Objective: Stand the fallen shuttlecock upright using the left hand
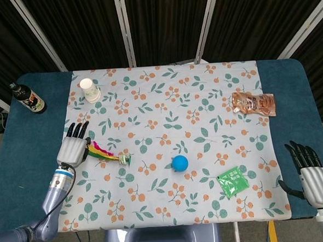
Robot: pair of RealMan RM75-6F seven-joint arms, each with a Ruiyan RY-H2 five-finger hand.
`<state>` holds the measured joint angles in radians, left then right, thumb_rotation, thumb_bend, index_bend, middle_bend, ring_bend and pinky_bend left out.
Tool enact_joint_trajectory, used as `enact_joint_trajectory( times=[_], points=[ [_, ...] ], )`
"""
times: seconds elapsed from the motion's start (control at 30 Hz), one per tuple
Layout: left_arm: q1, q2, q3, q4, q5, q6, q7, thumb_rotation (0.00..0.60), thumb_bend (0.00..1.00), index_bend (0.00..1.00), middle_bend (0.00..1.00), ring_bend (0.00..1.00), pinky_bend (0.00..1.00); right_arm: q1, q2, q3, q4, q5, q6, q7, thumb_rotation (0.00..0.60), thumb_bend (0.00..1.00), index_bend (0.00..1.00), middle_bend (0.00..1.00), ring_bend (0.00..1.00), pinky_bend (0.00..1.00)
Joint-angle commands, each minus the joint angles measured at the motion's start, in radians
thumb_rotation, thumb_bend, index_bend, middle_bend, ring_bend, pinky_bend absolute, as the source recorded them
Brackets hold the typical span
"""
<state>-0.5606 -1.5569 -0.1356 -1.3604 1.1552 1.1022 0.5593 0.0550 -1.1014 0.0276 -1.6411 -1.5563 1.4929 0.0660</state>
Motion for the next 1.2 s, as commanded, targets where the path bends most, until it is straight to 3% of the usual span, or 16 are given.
enact_joint_trajectory(
  times=[0.03,0.33,0.67,1.2],
  points=[
    [-0.010,0.024,-0.006,-0.036,0.009,0.007,0.020,0.600,0.50,0.60,0.00,0.00,0.00,0.000,0.000,0.001,0.000,0.001,-0.001,0.000,0.600,0.16,0.04,0.00,0.00,0.00],
    [-0.062,0.104,-0.039,-0.179,0.034,0.021,0.127,0.600,0.50,0.61,0.00,0.00,0.00,0.000,-0.003,0.002,0.002,0.001,0.002,-0.009,0.600,0.16,0.04,0.00,0.00,0.00],
    [-0.124,0.127,-0.072,-0.298,0.027,0.020,0.228,0.600,0.50,0.61,0.00,0.00,0.00,0.000,-0.004,0.004,0.005,0.003,0.002,-0.008,0.600,0.16,0.04,0.00,0.00,0.00],
    [-0.169,0.127,-0.069,-0.377,0.016,0.037,0.273,0.600,0.50,0.62,0.00,0.00,0.00,0.001,-0.005,0.005,0.005,0.005,0.002,-0.011,0.600,0.16,0.04,0.00,0.00,0.00]
  ],
)
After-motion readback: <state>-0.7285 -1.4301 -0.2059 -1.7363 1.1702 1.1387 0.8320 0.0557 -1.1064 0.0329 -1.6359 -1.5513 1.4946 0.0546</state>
